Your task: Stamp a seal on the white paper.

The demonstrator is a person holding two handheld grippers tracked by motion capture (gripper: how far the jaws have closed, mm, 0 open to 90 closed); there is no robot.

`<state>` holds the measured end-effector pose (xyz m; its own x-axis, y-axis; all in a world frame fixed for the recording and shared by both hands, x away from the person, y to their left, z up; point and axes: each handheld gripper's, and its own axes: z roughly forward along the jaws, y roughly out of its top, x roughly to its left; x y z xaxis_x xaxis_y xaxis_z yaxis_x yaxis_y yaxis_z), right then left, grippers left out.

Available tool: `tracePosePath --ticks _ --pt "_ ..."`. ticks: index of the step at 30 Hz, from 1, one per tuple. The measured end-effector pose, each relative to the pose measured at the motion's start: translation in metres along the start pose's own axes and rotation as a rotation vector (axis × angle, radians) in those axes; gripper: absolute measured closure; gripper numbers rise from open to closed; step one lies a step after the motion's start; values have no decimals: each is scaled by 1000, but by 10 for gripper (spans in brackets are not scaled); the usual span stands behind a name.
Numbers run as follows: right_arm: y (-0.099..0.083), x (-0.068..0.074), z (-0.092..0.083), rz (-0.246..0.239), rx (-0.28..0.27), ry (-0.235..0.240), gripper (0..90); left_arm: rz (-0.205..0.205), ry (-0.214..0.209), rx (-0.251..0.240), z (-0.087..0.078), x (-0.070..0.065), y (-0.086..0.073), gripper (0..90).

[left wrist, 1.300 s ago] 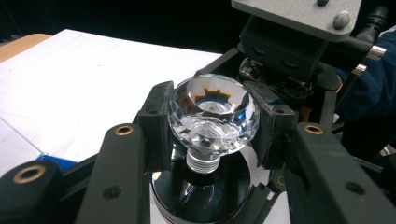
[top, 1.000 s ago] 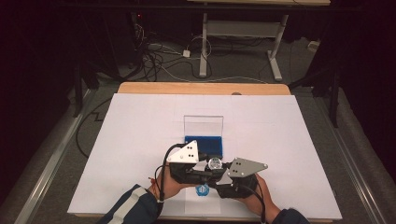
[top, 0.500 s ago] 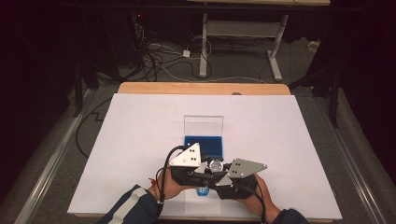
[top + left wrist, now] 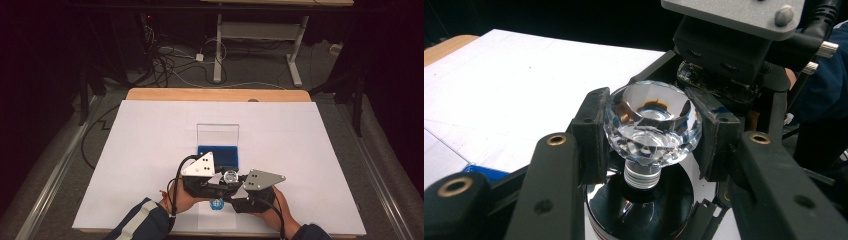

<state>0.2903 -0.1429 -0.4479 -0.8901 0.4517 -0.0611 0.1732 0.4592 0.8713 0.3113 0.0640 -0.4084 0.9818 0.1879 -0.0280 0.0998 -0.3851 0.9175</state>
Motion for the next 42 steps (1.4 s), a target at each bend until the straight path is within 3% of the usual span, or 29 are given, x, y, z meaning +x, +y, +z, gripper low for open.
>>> tracePosePath --ticks 9,21,42 --pt "-1 0 1 1 -2 -8 372 1 3 0 0 0 0 539" --pt "-2 0 4 1 11 -36 246 4 5 -3 -1 0 1 538" --pt "-4 -2 -1 -32 23 -77 182 20 33 -35 -18 3 7 538"
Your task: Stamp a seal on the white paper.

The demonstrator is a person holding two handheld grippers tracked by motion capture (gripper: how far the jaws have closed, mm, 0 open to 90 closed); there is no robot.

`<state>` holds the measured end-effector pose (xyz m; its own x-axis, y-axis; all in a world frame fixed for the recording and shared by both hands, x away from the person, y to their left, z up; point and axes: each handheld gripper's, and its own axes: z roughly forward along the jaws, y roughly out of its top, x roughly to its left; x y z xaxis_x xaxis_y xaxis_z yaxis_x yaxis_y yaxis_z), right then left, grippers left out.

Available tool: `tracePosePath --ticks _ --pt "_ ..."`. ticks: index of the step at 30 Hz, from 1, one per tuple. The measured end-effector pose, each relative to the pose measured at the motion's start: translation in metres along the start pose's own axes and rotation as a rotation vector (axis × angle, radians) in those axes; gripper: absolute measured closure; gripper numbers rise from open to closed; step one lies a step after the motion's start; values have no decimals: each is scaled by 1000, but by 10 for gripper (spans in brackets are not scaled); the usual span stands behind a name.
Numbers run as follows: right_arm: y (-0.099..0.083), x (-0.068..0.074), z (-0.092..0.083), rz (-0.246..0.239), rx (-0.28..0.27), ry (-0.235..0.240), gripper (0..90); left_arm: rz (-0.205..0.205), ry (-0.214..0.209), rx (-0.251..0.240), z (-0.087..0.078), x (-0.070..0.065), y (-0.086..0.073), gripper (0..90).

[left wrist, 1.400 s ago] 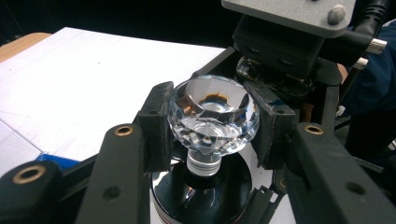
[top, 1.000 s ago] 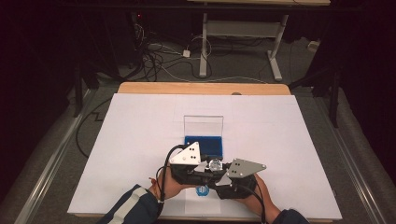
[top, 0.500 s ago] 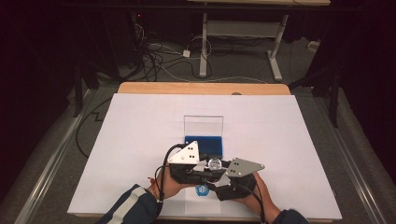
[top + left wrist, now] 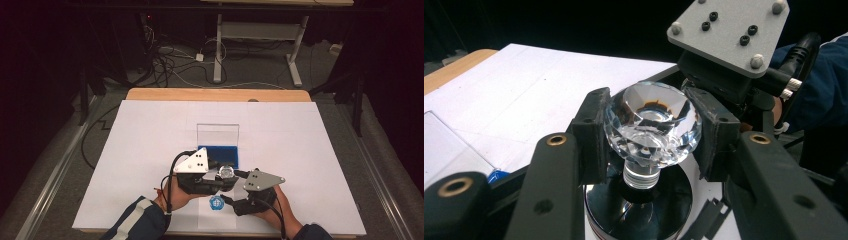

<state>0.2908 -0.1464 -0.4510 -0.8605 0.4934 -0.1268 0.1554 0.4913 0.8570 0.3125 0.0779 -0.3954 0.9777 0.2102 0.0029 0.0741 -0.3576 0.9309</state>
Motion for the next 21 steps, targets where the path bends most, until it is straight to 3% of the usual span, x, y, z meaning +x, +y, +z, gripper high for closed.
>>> tracePosePath --ticks 21 --pt "-5 -10 -26 -49 -25 -96 192 16 61 1 -13 4 1 539"
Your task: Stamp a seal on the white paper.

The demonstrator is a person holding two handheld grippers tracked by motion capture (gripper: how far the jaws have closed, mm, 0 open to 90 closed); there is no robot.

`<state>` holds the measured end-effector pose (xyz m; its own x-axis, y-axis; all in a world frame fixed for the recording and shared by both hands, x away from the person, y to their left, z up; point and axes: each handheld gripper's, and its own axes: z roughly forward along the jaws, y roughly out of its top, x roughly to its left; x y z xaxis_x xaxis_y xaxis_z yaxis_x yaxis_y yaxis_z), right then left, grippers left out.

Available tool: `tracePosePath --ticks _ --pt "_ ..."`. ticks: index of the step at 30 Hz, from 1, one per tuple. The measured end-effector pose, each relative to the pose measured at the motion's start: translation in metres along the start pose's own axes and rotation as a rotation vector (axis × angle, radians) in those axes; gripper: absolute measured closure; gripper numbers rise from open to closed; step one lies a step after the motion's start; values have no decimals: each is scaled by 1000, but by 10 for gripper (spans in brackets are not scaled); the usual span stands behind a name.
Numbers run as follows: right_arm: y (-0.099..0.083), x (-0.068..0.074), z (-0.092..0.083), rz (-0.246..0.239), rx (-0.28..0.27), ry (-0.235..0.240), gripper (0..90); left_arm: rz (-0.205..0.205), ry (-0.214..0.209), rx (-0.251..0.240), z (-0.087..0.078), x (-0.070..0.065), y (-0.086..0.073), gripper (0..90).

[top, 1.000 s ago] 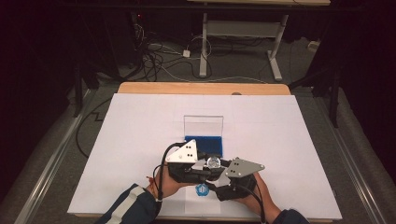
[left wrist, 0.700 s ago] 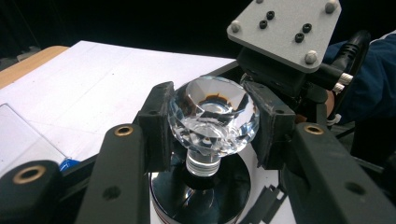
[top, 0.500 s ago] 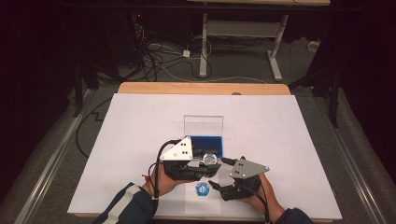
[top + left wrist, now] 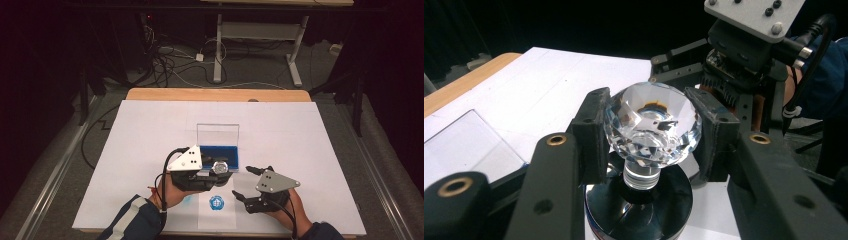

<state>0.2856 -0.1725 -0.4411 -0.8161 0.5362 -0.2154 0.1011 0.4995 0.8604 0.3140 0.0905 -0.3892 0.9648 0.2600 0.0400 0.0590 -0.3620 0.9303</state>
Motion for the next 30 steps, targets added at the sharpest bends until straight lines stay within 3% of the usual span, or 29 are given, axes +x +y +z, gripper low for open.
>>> tracePosePath --ticks 14,24,30 --pt "-5 -6 -12 -2 -3 -28 196 23 34 27 -4 2 -1 538" --pt "-8 -15 -18 17 1 -46 196 17 46 16 -13 9 -3 539" --pt "-9 -14 -19 9 4 -50 196 20 77 9 -22 12 -1 538"
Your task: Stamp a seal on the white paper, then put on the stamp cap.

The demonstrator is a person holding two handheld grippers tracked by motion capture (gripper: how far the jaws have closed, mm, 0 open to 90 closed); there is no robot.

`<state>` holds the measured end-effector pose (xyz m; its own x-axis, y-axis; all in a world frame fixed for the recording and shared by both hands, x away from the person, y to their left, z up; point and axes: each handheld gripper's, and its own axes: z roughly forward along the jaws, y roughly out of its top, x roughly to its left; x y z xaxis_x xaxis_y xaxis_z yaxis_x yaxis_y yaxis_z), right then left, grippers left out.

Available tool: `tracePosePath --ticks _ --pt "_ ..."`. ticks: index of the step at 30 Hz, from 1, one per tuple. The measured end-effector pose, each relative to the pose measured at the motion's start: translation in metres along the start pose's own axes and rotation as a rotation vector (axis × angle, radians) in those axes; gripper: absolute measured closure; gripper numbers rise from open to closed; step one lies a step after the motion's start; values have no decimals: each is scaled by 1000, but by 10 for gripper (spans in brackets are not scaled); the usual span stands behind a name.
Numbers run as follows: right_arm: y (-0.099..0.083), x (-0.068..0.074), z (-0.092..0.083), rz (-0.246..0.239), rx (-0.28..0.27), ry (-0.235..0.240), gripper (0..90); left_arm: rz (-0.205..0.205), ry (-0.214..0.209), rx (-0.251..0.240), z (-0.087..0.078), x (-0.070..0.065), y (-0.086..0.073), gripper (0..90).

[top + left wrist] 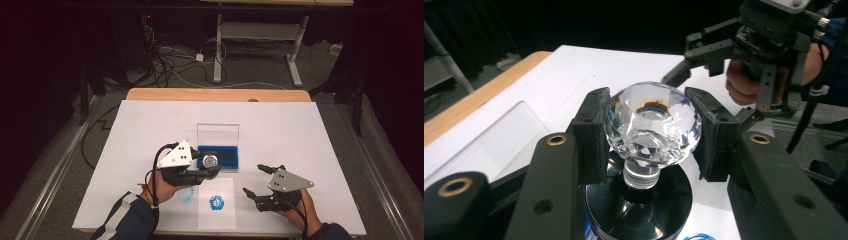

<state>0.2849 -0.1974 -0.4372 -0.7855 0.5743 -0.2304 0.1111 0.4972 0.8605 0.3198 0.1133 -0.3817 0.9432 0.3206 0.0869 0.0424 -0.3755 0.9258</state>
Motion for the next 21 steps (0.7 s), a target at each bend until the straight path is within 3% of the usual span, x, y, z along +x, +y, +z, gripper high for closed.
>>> tracePosePath --ticks 21 --pt "-10 -9 -17 9 4 -40 197 2 45 15 -8 7 -1 538"
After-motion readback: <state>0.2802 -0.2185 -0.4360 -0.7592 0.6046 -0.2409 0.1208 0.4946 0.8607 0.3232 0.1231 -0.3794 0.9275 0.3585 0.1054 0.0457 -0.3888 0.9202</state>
